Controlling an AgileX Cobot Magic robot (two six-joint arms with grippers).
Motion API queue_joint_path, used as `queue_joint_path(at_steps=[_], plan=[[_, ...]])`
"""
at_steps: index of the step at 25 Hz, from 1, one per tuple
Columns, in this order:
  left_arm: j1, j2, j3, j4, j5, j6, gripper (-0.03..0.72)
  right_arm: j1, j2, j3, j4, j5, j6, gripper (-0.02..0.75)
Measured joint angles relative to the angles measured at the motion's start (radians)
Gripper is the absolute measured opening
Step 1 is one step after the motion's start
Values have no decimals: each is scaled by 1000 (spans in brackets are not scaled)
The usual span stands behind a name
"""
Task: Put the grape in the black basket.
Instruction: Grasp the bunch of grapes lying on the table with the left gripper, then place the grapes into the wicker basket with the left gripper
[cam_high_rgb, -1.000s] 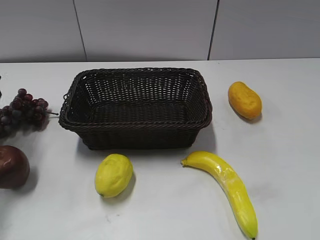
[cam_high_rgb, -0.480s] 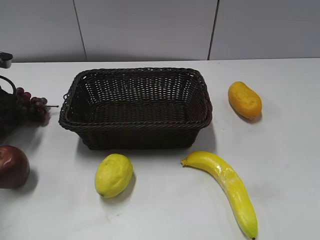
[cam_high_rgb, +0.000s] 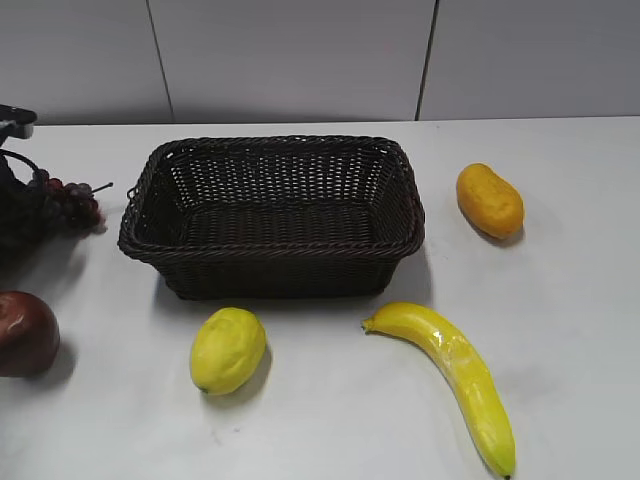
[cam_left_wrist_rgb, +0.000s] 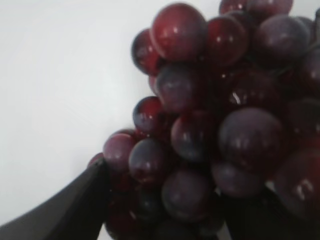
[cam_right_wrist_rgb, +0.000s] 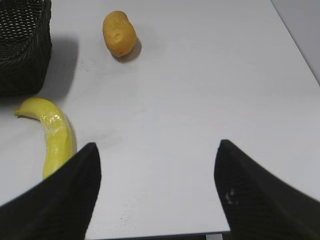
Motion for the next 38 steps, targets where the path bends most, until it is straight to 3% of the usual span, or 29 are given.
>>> queue_joint_path(at_steps=[5,7,11,22,31,38], plan=[[4,18,-1,2,-4,0,599,0,0,0,0,0,0,538],[6,18,-1,2,-4,0,536,0,0,0,0,0,0,538],[6,18,-2,1,-8,1,334,0,0,0,0,0,0,538],[5,-17,-9,-45,63,-12,331,0,0,0,0,0,0,538],[-2,-274,-137,-109,227,-23,317,0,0,0,0,0,0,538],[-83,-470,-272,-258,242,-24,312,0,0,0,0,0,0,538]])
